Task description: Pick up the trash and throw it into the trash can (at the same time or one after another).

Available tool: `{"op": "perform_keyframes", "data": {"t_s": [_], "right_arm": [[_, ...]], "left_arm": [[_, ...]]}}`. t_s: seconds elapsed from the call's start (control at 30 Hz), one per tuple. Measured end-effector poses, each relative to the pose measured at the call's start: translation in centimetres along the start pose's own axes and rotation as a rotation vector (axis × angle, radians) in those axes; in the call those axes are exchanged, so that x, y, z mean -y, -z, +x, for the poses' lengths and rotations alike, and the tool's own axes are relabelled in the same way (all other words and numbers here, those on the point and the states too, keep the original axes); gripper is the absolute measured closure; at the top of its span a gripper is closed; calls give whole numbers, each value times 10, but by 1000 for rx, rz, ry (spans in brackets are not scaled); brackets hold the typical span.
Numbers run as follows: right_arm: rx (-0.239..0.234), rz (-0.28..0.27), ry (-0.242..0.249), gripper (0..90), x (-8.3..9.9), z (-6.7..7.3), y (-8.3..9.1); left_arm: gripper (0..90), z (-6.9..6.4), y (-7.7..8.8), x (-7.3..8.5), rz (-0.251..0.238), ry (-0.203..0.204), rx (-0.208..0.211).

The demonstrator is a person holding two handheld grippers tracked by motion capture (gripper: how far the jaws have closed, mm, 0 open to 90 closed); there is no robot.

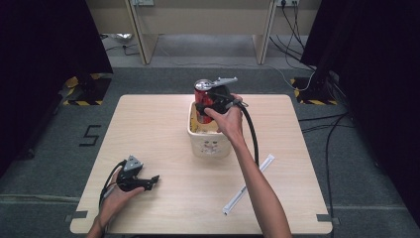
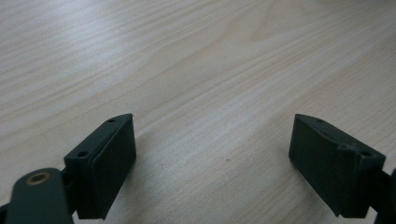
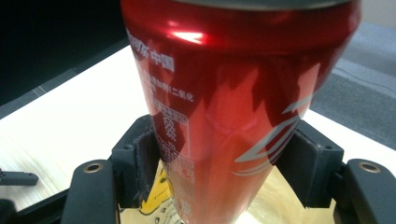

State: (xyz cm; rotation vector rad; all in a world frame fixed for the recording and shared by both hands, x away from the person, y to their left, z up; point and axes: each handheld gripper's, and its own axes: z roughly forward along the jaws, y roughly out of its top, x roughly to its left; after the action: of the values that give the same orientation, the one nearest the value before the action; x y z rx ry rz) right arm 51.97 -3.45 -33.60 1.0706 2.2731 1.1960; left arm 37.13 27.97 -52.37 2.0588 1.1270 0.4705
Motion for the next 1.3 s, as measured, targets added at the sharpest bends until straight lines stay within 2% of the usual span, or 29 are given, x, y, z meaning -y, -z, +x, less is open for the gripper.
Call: {"op": "perform_keyframes", "data": {"t_s": [0.1, 0.2, 0.3, 0.5, 0.83, 1.1, 1.2, 1.3], "right_arm": [[6, 11, 0, 341, 2, 0, -8], [11, 18, -26, 341, 3, -2, -15], [19, 22, -32, 340, 3, -4, -18], [30, 52, -61, 340, 4, -8, -27], [47, 79, -40, 340, -5, 1, -38], [56, 126, -53, 339, -2, -3, -49], [69, 120, -54, 339, -2, -5, -51], [63, 128, -55, 338, -1, -3, -53]], "left_arm": [[143, 0, 0, 0, -5, 7, 5], [143, 1, 0, 0, -3, 11, 8], [144, 2, 0, 0, -9, 19, 14], [143, 0, 0, 0, -3, 10, 6], [143, 1, 0, 0, -2, 11, 10], [143, 1, 1, 0, -3, 14, 11], [143, 2, 1, 0, -3, 13, 11], [143, 1, 1, 0, 0, 12, 11]]}}
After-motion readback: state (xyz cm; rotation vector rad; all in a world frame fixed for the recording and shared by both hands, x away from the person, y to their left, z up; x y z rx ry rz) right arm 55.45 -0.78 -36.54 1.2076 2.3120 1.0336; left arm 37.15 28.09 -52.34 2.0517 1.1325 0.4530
